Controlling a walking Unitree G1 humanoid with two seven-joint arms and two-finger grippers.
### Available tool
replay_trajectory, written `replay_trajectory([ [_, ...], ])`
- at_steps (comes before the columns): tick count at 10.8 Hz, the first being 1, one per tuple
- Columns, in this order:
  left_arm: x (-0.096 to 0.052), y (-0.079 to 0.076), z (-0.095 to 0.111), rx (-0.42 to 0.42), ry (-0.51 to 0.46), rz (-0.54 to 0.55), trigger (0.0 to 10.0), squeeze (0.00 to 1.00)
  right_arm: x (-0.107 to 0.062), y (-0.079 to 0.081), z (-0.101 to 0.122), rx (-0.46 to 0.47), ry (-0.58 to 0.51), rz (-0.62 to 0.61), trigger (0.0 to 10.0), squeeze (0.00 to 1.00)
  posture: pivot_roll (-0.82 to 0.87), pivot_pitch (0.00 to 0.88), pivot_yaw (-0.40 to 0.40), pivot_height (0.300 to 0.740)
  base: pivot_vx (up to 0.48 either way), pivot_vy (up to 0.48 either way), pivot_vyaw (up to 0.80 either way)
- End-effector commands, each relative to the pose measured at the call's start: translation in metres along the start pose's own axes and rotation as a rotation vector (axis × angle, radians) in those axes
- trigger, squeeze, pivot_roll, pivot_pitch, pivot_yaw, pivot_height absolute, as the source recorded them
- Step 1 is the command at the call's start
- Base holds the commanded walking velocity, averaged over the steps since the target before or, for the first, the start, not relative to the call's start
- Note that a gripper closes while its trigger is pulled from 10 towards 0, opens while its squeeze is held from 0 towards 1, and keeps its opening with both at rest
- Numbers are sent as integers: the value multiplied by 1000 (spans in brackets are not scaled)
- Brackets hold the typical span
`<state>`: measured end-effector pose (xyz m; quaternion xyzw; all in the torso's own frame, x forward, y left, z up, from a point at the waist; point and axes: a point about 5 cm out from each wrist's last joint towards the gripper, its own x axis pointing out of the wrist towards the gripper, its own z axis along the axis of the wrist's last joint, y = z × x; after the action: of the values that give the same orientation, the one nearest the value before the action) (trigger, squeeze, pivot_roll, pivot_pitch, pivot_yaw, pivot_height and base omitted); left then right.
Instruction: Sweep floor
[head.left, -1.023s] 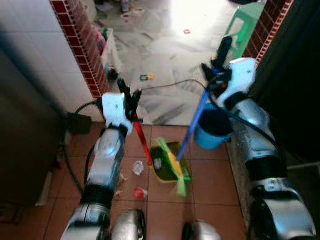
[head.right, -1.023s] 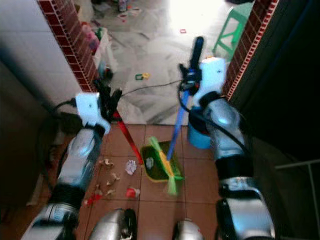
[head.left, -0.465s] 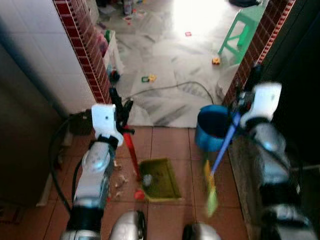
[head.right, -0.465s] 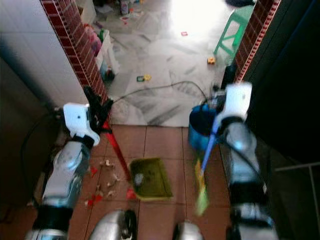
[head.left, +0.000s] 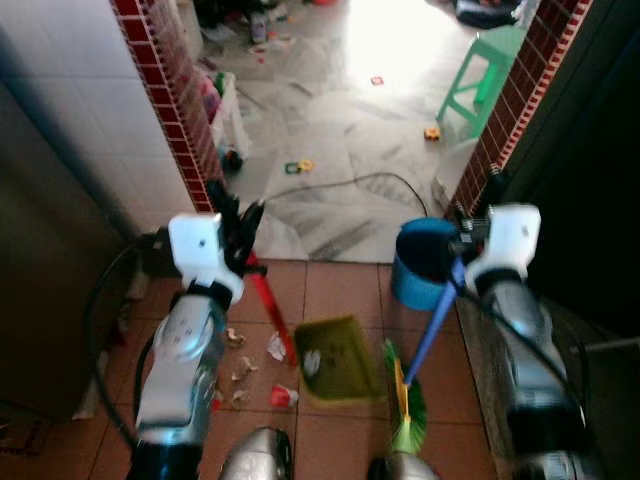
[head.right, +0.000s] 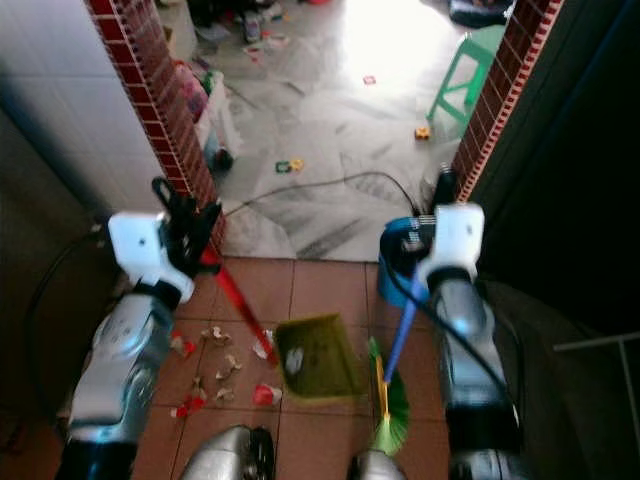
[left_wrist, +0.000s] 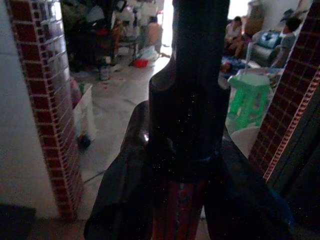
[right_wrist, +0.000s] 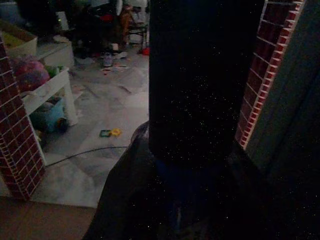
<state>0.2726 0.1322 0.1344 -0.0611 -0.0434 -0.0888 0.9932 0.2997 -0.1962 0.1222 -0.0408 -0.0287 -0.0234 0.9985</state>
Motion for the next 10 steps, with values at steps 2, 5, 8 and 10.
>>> replay_trajectory([
  [2,2,-6,14,-20,-48,-34,10000,0,0,6,10,12,-31,-10,10000,0,-30,0,37,740,0,0,-306],
  [5,12,-7,33,-36,-102,-50,10000,0,4,-1,13,-25,-27,-20,10000,0,-37,0,33,740,0,0,-800],
  [8,24,3,67,-78,-203,-1,10000,0,5,-21,1,-132,57,-100,10000,0,-39,0,26,740,0,0,-267],
  [10,31,13,82,-74,-246,29,10000,0,4,-21,-1,-134,62,-94,10000,0,-38,0,25,740,0,0,0],
])
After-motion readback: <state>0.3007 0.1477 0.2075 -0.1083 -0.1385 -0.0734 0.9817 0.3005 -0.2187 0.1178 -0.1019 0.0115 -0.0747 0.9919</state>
